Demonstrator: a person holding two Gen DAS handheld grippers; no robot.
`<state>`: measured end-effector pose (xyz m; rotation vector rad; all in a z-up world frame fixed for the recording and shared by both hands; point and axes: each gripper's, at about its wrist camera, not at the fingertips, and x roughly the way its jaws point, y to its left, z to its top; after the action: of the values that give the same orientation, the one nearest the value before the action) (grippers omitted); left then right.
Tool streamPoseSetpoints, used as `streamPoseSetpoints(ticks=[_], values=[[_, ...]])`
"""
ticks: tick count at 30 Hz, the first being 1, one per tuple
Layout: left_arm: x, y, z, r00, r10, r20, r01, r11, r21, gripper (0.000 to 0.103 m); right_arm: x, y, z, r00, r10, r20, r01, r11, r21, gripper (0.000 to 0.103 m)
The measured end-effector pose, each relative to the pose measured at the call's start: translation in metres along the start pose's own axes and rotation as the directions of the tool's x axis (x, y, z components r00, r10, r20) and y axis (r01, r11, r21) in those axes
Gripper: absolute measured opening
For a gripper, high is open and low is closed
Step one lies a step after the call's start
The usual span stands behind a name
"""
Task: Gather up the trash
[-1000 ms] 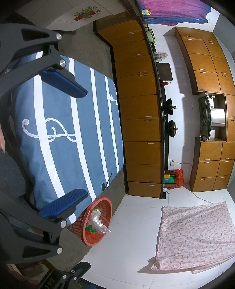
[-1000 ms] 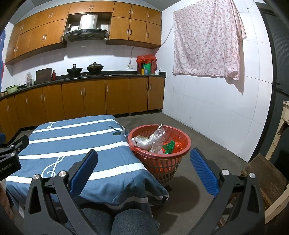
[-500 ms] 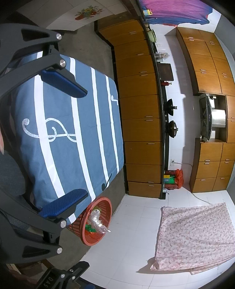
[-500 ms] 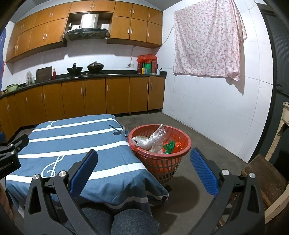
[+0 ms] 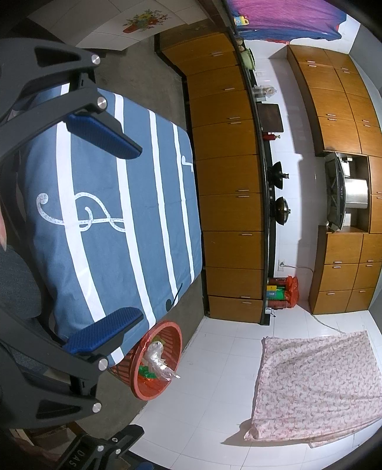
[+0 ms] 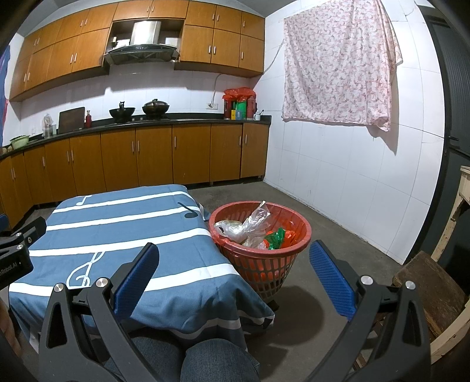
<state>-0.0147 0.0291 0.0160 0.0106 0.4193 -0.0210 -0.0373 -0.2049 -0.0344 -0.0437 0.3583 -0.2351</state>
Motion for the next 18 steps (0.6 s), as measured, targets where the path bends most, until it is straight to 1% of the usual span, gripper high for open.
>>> streamPoseSetpoints(ticks=[18], values=[[-0.0006, -0.0003, 0.0000, 1.000, 0.000, -0.001, 0.000, 1.000, -0.001, 0.099, 0.0001, -0.0015, 0.0011, 1.000, 0.001, -0.001, -0.001, 1.000, 0.000, 0.101]])
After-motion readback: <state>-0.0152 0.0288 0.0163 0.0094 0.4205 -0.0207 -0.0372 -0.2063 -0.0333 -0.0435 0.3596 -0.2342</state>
